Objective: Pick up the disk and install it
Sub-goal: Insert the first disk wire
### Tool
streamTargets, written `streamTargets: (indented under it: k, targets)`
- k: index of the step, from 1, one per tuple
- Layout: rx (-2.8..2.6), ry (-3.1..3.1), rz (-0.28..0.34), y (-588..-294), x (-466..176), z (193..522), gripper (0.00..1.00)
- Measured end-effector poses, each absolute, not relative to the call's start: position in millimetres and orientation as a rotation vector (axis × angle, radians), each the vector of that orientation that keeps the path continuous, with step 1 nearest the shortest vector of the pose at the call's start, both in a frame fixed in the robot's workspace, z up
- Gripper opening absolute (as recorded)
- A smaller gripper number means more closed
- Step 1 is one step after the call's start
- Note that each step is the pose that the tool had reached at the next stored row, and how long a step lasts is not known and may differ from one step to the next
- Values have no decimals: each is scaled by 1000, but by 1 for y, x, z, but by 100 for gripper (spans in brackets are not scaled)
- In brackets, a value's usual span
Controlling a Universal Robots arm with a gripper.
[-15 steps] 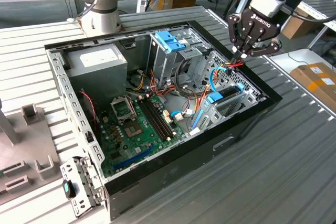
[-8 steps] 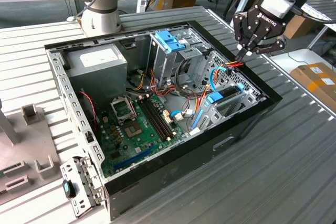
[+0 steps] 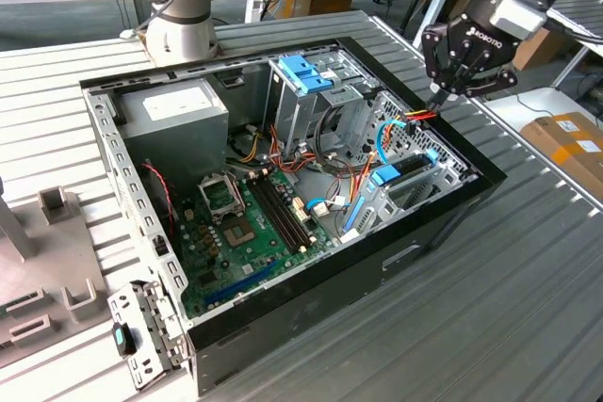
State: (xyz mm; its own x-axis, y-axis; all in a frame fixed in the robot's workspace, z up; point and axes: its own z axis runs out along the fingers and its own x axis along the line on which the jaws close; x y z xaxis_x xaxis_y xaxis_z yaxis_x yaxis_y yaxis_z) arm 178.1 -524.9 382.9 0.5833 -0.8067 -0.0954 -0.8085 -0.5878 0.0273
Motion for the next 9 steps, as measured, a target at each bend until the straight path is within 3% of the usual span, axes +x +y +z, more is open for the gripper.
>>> streamTargets:
  k: [9]
  targets:
    - [-2858, 1245, 159, -525, 180, 383, 10]
